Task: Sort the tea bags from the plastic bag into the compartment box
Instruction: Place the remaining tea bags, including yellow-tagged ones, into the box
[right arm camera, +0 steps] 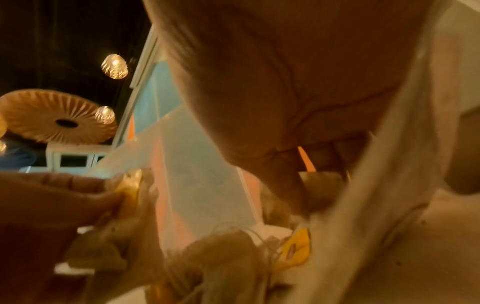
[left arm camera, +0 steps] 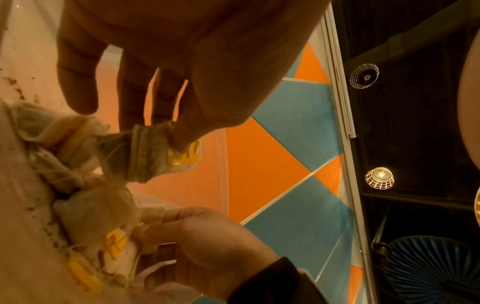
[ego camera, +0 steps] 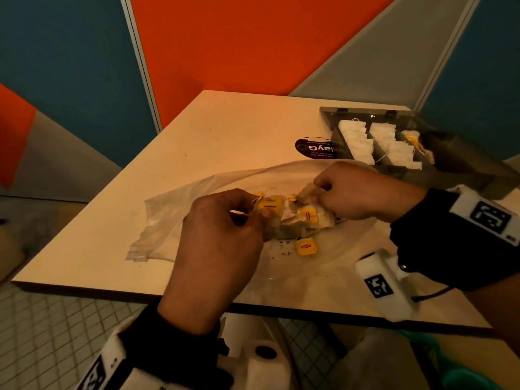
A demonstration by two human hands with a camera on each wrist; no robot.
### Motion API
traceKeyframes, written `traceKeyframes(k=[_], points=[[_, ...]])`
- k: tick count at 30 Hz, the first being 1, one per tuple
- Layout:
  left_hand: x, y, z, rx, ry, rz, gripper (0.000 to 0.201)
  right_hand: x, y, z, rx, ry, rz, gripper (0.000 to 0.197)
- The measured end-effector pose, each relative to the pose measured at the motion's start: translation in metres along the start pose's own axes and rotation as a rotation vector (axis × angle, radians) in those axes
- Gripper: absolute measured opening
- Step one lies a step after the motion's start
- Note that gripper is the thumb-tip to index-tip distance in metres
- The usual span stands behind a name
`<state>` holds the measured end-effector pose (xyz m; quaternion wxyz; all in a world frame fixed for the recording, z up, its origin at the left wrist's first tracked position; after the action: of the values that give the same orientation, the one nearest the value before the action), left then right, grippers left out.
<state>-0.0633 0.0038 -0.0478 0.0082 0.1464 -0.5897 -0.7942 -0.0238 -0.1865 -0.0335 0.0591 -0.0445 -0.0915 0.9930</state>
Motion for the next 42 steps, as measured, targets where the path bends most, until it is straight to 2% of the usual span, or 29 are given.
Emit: traceKeyframes(k=[3,6,8,11,16,21,25,32,38,42], points=[[0.000,0.000,-0.001,0.014,-0.009,0.002,0.008,0.004,0.003,-0.004,-0.279,-0.067,-0.118,0.020],[-0.001,-0.001,-0.002,0.011,-0.009,-0.004,0.008,0.009,0.004,0.000,-0.533,-0.048,-0.211,0.017],[-0.002,-0.001,-0.002,0.013,-0.013,-0.009,0.008,0.011,0.002,0.001,-0.616,-0.076,-0.230,0.018],[-0.001,0.000,-0.004,0.012,-0.025,-0.027,0.008,0.013,-0.004,0.003,-0.552,-0.077,-0.176,0.028],[0.003,0.006,-0.009,-0.015,-0.071,-0.083,0.012,0.013,-0.018,0.015,-0.439,0.099,-0.023,0.029],[0.003,0.012,-0.009,-0.057,-0.099,-0.131,0.019,0.017,-0.035,0.023,-0.418,0.118,0.159,0.013],[0.002,0.011,-0.009,-0.051,-0.108,-0.108,0.031,0.017,-0.042,0.029,-0.425,0.130,0.221,0.012],[0.003,0.010,-0.011,-0.026,-0.115,-0.051,0.043,0.015,-0.052,0.026,-0.530,-0.015,0.222,0.031],[0.001,0.013,-0.008,0.010,-0.075,-0.021,0.052,0.021,-0.052,0.023,-0.578,-0.223,0.188,0.034],[-0.002,0.009,-0.011,-0.013,-0.100,-0.010,0.059,0.022,-0.052,0.023,-0.568,-0.275,0.180,0.040]])
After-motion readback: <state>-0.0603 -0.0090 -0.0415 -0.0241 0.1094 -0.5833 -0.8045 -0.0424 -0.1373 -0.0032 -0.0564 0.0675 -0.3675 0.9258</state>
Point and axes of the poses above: each hand's wrist, its own x-axis away from the middle knuckle, its own z-axis out of the back of the hand, y = z × x, the point moved 7 cm from there along -x, towards the middle knuckle, and after that the axes turned 14 degrees about y, right-handed, at the moved point
